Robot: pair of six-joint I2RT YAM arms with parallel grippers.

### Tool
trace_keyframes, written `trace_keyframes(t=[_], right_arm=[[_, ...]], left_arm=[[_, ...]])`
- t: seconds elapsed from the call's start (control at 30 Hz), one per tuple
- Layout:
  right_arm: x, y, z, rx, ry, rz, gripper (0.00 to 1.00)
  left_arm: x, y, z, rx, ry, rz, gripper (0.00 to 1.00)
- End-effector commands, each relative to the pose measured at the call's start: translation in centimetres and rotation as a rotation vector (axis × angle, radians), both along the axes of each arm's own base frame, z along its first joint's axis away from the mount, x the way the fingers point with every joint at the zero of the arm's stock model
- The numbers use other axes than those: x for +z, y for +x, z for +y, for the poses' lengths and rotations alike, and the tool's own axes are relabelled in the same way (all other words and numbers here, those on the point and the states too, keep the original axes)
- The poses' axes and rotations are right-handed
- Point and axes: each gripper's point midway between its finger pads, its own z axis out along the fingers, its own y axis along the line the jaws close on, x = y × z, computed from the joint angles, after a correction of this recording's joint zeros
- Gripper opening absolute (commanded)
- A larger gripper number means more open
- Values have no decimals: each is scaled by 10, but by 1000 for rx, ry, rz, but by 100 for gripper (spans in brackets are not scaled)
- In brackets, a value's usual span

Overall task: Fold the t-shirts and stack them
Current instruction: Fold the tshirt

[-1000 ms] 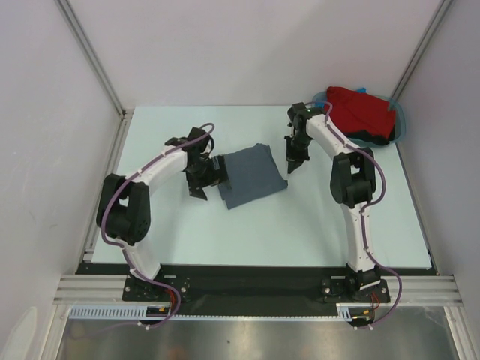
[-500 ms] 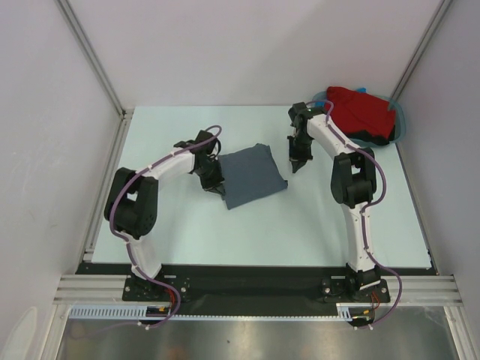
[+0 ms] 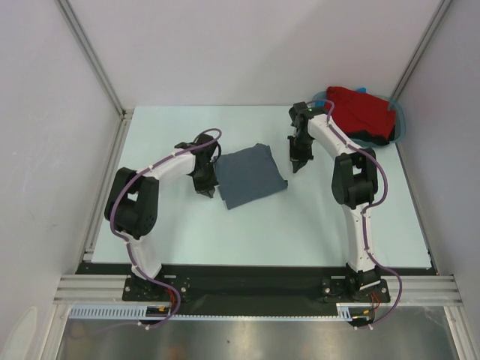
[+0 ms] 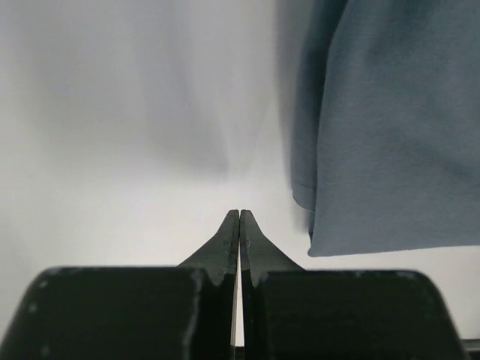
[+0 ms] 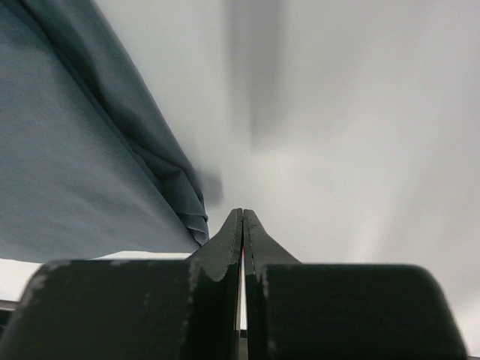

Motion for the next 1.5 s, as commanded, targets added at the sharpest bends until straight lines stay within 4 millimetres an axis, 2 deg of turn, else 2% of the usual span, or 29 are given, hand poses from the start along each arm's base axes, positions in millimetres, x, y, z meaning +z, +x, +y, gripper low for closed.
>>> trace_keyframes(t=[0.0,0.27,0.67,0.8,0.9,1.0,1.2,1.47], right_arm=[[30,2,1,18,19,-72,0],[23,-1,2,18,29,-49,0],[-7,-1,13,19,92,26,0],[-21,-8,20,21,132,76,0],[-39,-18,19,23,125,126,0],[-47,-24,20,25,135,154,0],[-44,-34,33,44,186,179,0],[-38,-75,65,125,238,250,0]], left_arm=[[-3,6,5,4,42,-23,0],[-15,21,-15,-2,-35,-18,0],[-24,47,-47,-21,-150,-25,0],[-17,51,-62,-31,-228,-41,0],[-12,49,-70,-39,-278,-35,0],[-7,45,-75,-45,-322,-34,0],[8,37,-77,-48,-359,-40,0],[25,43,-85,-63,-398,-59,0]])
